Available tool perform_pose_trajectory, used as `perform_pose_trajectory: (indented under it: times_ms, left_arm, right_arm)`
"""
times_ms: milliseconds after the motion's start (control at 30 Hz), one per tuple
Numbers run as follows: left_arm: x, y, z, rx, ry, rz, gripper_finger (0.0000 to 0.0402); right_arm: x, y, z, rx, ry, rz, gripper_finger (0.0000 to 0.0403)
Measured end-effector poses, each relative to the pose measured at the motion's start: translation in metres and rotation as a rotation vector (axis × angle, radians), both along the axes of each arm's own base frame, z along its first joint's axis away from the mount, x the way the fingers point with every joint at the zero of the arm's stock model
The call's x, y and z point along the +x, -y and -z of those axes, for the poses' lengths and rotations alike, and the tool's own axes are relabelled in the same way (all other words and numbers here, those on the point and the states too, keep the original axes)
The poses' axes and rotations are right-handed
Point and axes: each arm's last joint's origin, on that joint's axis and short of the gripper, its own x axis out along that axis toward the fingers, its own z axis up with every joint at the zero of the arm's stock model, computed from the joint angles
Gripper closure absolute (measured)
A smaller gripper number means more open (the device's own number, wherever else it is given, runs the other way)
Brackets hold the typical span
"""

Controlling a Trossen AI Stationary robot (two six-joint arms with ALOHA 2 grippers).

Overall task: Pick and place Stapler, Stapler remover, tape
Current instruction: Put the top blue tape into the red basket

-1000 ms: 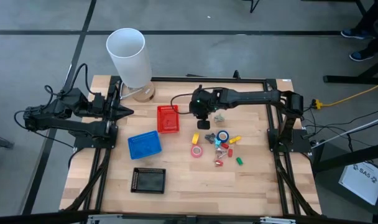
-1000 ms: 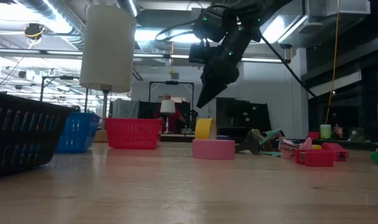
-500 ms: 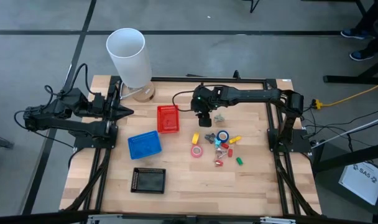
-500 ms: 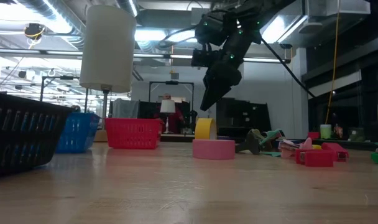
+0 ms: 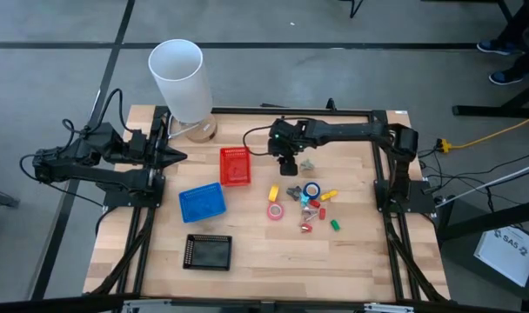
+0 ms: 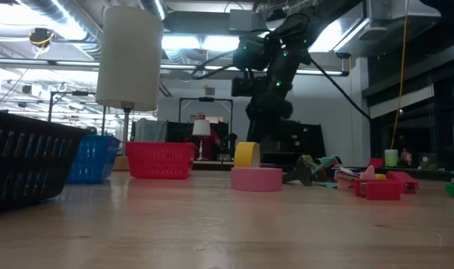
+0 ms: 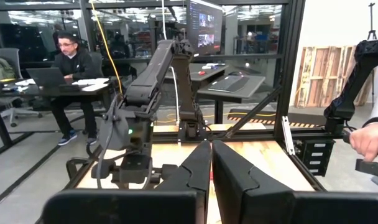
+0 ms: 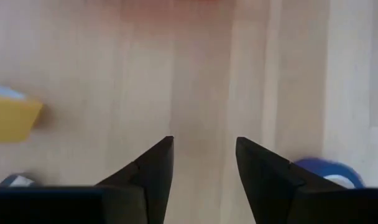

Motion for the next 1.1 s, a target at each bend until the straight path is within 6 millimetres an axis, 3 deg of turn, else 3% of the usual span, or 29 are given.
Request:
perform_pose_trajectory:
  times_ms: [500, 833, 1100]
  left_arm:
    - [0.0, 0.0, 0.0, 0.0, -0.001, 0.001, 0.0393]
    - [0.0, 0.0, 0.0, 0.0, -0.001, 0.001, 0.039]
    - [0.0, 0.0, 0.0, 0.0, -0.001, 0.001, 0.0391]
  right_arm:
    - [-0.003, 0.008, 0.014, -0.016, -0.076, -0.07, 0.0228]
    - [-0.022, 0.051, 0.017, -0.012, -0.091, 0.035, 0.0228]
    - [-0.035, 0.064, 0.037, -0.041, -0.042, 0.063, 0.0228]
